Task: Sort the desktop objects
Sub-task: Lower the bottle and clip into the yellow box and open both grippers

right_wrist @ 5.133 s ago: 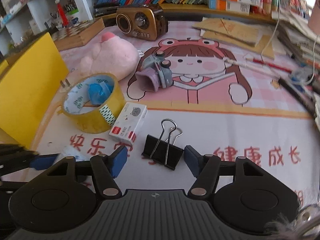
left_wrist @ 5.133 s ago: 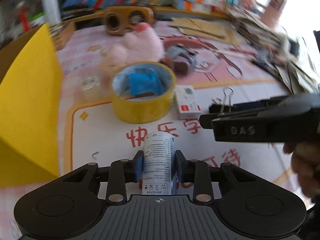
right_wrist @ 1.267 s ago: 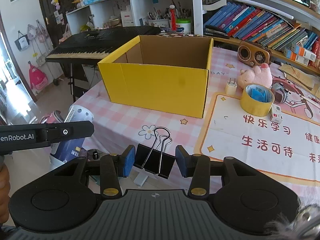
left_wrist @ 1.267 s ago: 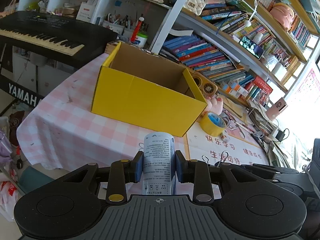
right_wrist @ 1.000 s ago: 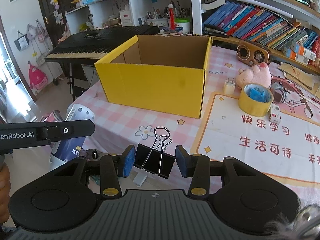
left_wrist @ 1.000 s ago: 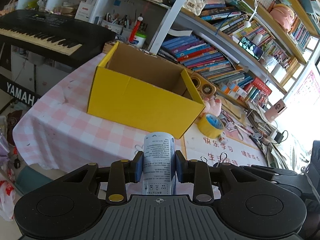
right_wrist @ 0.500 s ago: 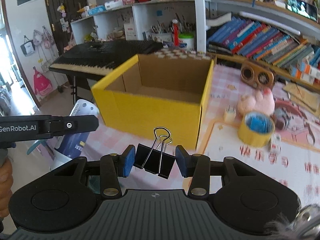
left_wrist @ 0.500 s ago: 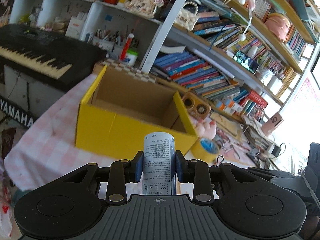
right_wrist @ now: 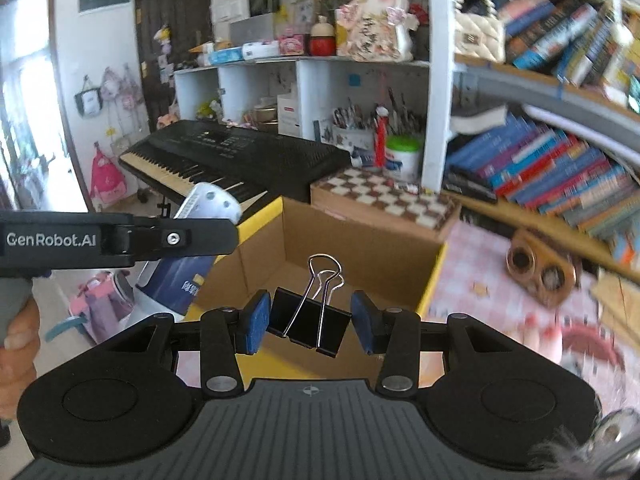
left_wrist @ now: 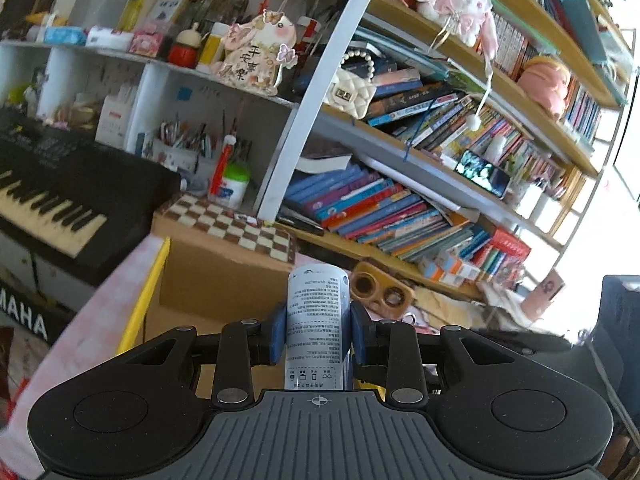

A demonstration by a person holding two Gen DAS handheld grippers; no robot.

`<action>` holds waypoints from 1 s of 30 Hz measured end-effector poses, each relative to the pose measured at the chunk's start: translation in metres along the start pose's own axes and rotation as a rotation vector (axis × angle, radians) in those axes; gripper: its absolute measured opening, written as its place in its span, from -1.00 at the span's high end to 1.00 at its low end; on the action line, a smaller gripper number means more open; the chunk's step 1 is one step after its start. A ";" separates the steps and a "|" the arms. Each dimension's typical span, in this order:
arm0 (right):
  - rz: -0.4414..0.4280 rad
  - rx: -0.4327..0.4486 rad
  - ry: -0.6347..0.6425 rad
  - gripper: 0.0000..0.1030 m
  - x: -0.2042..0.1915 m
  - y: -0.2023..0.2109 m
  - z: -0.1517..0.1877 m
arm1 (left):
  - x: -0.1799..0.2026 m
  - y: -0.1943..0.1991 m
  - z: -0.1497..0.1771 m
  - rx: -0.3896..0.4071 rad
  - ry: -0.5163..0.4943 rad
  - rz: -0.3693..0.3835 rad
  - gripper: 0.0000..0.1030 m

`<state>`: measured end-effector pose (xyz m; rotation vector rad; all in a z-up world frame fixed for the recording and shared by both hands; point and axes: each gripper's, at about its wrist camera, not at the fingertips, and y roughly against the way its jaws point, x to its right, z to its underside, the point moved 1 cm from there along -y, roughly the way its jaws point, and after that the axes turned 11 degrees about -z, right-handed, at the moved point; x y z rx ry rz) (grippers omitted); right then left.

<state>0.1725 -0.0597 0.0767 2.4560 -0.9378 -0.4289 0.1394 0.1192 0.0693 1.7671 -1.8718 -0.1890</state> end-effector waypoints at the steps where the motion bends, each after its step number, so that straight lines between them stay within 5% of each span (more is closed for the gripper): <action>1: -0.001 -0.011 0.021 0.19 0.004 -0.007 -0.004 | 0.001 -0.009 -0.003 -0.009 -0.008 -0.004 0.40; 7: -0.021 -0.095 0.164 0.19 0.030 -0.056 -0.022 | -0.004 -0.069 -0.015 -0.104 -0.046 -0.066 0.40; 17: -0.099 -0.388 0.299 0.18 0.055 -0.152 -0.009 | -0.001 -0.167 -0.012 -0.369 -0.171 -0.149 0.40; 21: -0.081 -0.479 0.468 0.18 0.059 -0.179 0.002 | 0.001 -0.195 -0.007 -0.469 -0.229 -0.194 0.38; 30: -0.136 -0.645 0.534 0.18 0.080 -0.212 0.011 | -0.001 -0.221 -0.001 -0.543 -0.269 -0.254 0.39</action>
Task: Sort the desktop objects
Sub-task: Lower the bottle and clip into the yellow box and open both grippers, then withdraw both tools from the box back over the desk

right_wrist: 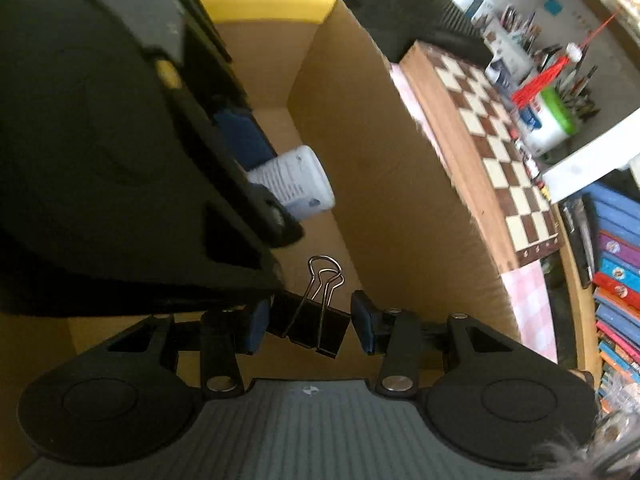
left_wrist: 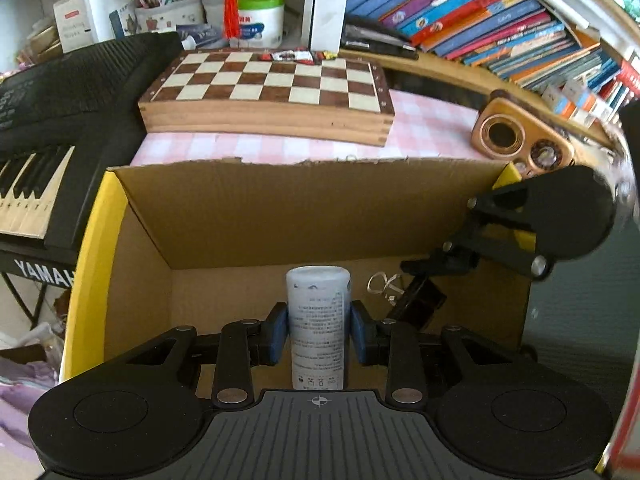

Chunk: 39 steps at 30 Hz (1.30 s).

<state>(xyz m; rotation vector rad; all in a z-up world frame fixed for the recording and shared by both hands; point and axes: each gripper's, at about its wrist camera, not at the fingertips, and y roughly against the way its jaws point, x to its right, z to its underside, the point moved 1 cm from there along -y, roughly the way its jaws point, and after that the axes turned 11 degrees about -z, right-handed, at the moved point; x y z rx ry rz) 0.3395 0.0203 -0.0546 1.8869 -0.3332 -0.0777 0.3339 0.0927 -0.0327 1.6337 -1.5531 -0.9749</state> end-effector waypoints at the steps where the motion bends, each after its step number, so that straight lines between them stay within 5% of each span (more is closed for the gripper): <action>1: -0.008 0.002 -0.011 0.18 0.002 0.000 0.000 | 0.001 -0.001 -0.001 -0.004 -0.003 -0.002 0.39; 9: -0.012 0.051 -0.051 0.06 0.006 0.008 0.000 | 0.002 0.013 -0.001 0.074 -0.020 -0.008 0.33; 18: 0.039 0.179 -0.140 -0.01 0.004 0.048 0.008 | -0.005 0.065 0.007 0.273 0.008 -0.017 -0.09; 31: 0.181 0.535 -0.391 0.04 -0.029 0.153 0.055 | -0.013 0.167 0.046 0.568 0.116 -0.044 -0.48; 39: 0.282 0.708 -0.599 0.04 -0.070 0.210 0.105 | -0.012 0.207 0.090 0.640 0.147 -0.065 -0.54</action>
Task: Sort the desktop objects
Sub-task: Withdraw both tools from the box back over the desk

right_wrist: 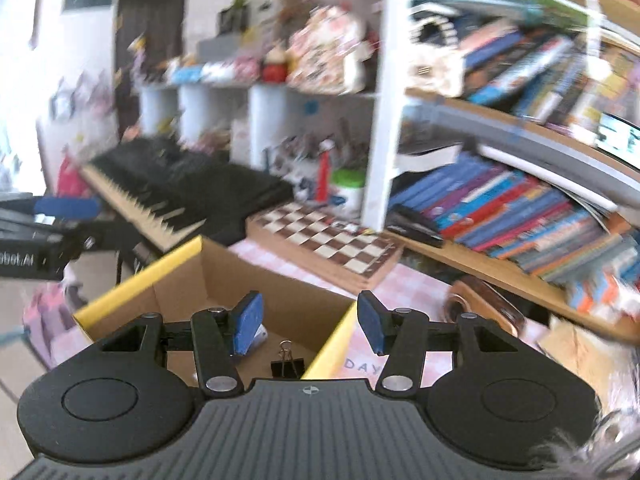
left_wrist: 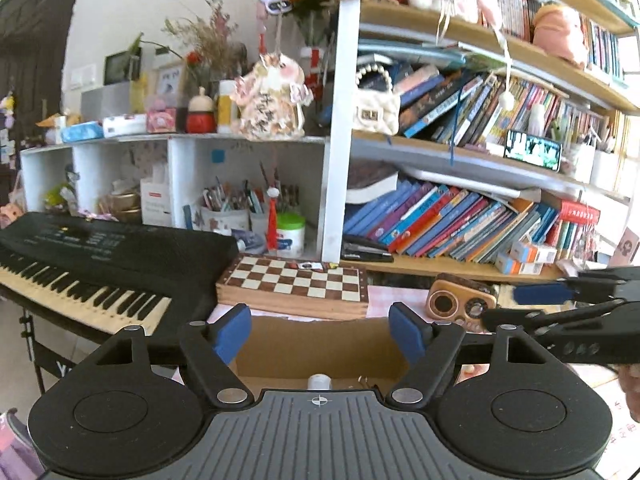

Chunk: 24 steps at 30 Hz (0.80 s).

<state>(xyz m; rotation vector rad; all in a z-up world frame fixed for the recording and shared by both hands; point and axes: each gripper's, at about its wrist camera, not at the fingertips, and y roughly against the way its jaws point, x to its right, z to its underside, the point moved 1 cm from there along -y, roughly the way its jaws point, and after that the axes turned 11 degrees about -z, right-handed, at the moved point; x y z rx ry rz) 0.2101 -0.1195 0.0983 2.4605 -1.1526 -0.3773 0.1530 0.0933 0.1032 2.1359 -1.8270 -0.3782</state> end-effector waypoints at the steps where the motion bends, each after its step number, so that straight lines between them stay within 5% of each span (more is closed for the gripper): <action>1: 0.013 0.015 -0.021 0.03 -0.001 0.008 0.003 | -0.001 0.007 0.002 0.008 0.012 -0.002 -0.60; 12: 0.163 0.120 -0.165 0.02 -0.029 0.086 0.055 | -0.007 0.066 0.037 0.042 0.080 -0.024 -0.62; 24: 0.237 0.070 -0.253 0.01 -0.065 0.108 0.116 | -0.004 0.097 0.087 -0.026 0.061 -0.038 -0.64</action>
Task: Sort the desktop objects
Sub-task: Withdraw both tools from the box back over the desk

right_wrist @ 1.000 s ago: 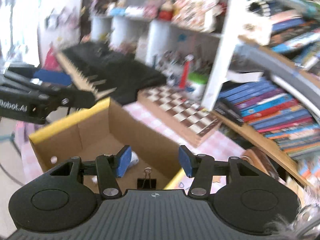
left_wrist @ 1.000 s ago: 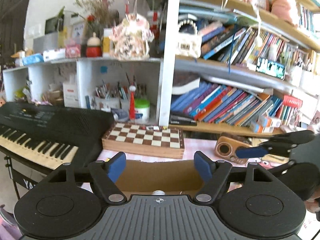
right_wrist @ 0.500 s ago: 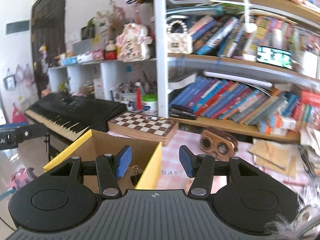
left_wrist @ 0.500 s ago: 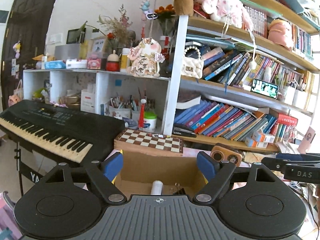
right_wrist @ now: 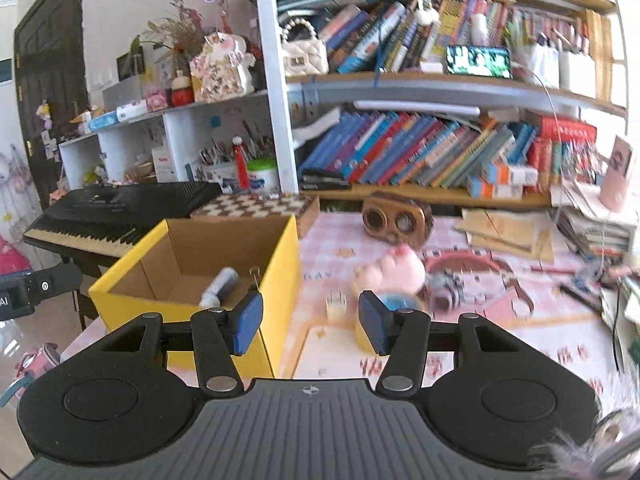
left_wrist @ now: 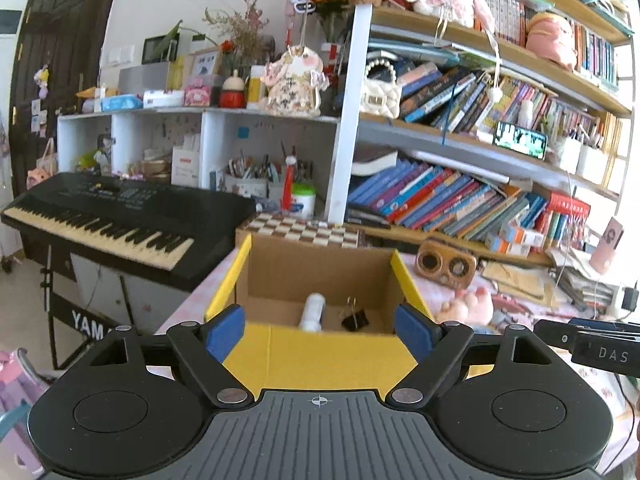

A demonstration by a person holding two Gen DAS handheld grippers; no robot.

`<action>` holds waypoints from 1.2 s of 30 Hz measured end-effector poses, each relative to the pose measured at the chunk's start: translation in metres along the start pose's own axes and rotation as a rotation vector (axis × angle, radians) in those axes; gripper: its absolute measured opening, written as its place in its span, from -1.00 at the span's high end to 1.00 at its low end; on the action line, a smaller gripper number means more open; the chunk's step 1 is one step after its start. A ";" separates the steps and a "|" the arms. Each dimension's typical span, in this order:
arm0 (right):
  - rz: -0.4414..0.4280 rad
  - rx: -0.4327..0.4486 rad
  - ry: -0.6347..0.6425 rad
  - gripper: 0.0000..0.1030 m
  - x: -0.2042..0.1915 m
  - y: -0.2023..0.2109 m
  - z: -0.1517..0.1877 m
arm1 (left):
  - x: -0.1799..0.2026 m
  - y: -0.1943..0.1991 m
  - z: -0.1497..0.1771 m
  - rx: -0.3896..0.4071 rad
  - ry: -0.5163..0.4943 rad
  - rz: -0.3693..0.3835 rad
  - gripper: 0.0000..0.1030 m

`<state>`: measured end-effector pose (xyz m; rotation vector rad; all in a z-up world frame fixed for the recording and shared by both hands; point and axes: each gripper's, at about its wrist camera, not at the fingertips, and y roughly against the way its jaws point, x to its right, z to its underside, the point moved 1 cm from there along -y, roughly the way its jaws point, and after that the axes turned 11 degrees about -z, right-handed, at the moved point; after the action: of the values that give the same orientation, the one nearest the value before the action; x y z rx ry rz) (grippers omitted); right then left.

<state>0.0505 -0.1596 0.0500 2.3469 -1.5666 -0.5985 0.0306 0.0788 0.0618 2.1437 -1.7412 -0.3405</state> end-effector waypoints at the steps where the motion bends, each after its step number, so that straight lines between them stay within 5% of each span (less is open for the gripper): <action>1: 0.003 -0.004 0.003 0.01 -0.001 0.001 0.004 | -0.001 0.001 0.003 -0.007 0.001 -0.002 -0.64; 15: 0.016 -0.115 0.029 0.00 -0.026 0.009 0.060 | 0.002 0.020 0.048 -0.074 -0.052 -0.003 -0.65; 36: 0.044 -0.208 0.032 -0.27 -0.031 0.017 0.080 | 0.014 0.022 0.067 -0.160 -0.099 0.080 -0.71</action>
<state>-0.0114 -0.1366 -0.0076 2.1531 -1.4619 -0.6758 -0.0129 0.0527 0.0106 1.9698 -1.7819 -0.5528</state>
